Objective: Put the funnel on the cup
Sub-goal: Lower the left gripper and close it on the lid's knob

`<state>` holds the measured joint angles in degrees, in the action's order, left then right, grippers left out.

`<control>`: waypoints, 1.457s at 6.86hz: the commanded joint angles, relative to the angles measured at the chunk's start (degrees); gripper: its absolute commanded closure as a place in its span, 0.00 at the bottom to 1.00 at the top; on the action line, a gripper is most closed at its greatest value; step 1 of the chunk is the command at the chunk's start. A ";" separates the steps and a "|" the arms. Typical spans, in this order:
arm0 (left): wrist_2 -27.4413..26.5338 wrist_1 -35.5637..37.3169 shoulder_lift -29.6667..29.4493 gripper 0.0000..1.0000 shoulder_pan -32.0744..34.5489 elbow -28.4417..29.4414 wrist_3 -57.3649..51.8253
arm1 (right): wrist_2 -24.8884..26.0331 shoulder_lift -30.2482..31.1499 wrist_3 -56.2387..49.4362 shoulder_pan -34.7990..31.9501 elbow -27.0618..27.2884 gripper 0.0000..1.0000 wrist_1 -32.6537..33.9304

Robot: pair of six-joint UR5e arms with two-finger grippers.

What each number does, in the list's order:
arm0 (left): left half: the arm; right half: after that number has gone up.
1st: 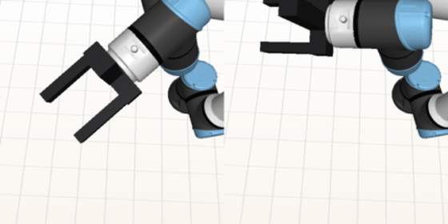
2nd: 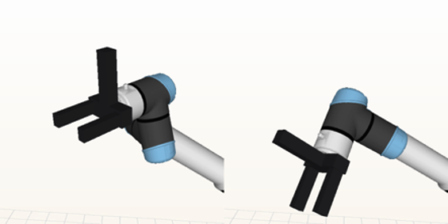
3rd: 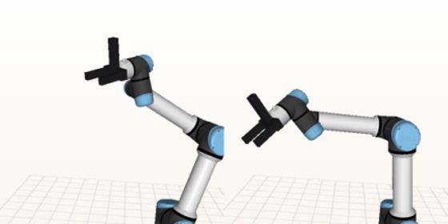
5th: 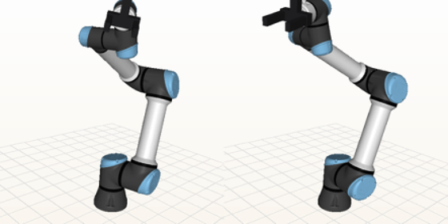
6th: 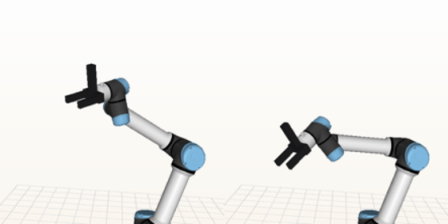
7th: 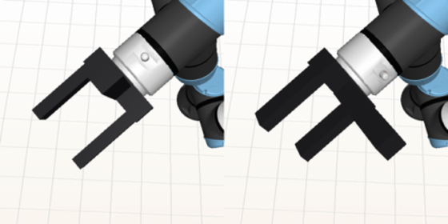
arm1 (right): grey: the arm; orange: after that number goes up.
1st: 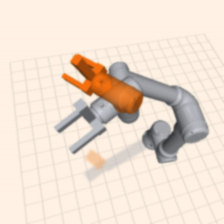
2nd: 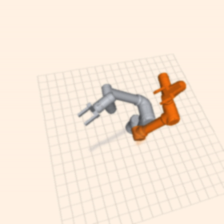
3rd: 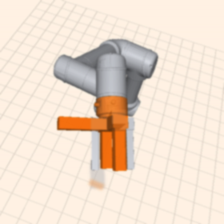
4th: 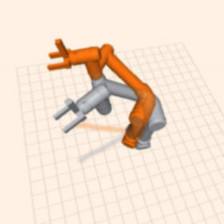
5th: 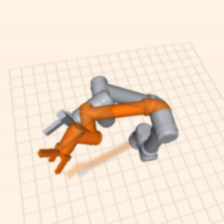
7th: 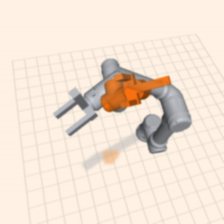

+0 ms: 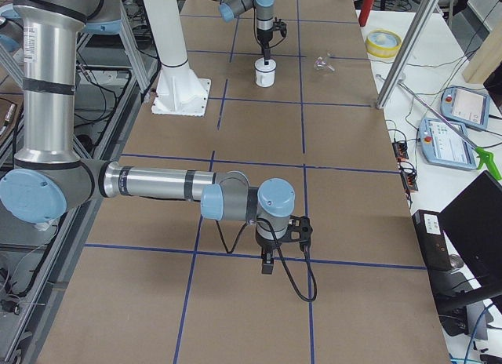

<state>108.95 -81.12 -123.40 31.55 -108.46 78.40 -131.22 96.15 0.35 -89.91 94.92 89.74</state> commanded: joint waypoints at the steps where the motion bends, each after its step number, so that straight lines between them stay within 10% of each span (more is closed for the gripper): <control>1: 0.21 0.00 0.00 0.28 -0.18 -0.17 0.00 | 0.00 0.00 0.00 0.00 0.00 0.00 0.00; 2: 0.12 0.00 0.00 0.46 -0.09 -0.61 0.00 | 0.00 0.00 0.00 0.00 0.00 0.00 0.00; 10: -0.05 0.26 0.26 0.48 0.35 -1.41 -0.36 | 0.00 0.00 0.00 0.00 0.00 0.00 0.00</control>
<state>108.90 -80.86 -123.15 31.95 -109.94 78.06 -131.22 96.15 0.35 -89.91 94.92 89.74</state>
